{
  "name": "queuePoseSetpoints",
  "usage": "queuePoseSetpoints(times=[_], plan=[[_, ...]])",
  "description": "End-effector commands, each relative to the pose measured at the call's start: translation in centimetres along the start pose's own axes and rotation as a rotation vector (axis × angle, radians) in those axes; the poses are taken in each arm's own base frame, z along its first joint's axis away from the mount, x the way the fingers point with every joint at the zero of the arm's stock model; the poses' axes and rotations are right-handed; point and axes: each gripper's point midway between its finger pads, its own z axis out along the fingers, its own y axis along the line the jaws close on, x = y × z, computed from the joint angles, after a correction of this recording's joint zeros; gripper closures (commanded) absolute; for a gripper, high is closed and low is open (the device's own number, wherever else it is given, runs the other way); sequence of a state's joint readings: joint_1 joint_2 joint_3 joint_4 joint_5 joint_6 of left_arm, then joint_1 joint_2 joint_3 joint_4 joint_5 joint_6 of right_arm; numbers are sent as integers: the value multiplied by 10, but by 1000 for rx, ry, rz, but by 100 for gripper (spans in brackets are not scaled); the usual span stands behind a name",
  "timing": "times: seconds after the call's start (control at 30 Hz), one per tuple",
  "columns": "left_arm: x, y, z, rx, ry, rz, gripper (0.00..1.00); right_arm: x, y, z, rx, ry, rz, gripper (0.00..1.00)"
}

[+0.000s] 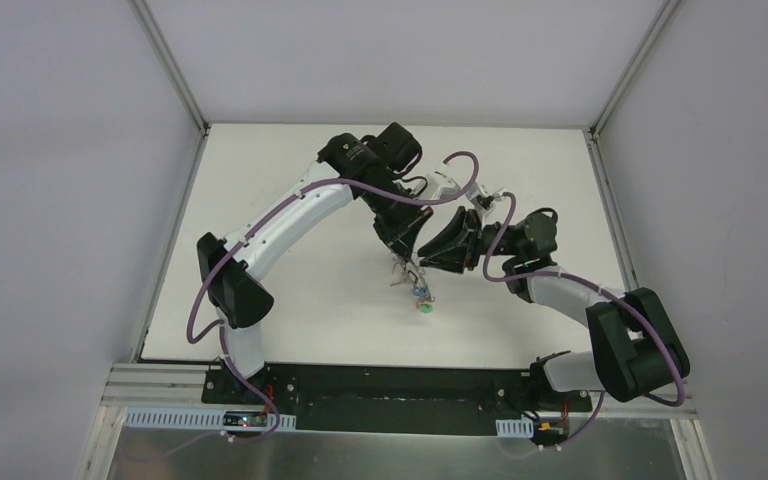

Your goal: Put the keys on the keyring

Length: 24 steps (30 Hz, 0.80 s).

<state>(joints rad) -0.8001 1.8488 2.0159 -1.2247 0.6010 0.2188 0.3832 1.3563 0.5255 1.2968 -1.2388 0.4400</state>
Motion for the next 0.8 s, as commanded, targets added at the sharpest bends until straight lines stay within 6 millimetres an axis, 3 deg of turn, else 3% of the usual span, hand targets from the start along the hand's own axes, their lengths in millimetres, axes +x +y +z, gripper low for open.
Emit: queuePoseSetpoints(times=[0.0, 0.13, 0.3, 0.47, 0.67, 0.77], plan=[[-4, -17, -4, 48, -3, -8, 100, -13, 7, 6, -39, -2, -82, 65], [-5, -19, 0, 72, -2, -21, 100, -12, 4, 8, -36, -3, -63, 66], [-6, -20, 1, 82, -3, -28, 100, -9, 4, 10, -41, 4, -51, 76], [-5, -20, 4, 87, 3, -29, 100, -10, 4, 11, -38, 2, -43, 80], [-6, -20, 4, 88, -1, -27, 100, -11, 5, 12, -41, 3, -36, 99], [-6, -21, 3, 92, -3, -20, 100, -16, 4, 12, -35, -6, -21, 100]])
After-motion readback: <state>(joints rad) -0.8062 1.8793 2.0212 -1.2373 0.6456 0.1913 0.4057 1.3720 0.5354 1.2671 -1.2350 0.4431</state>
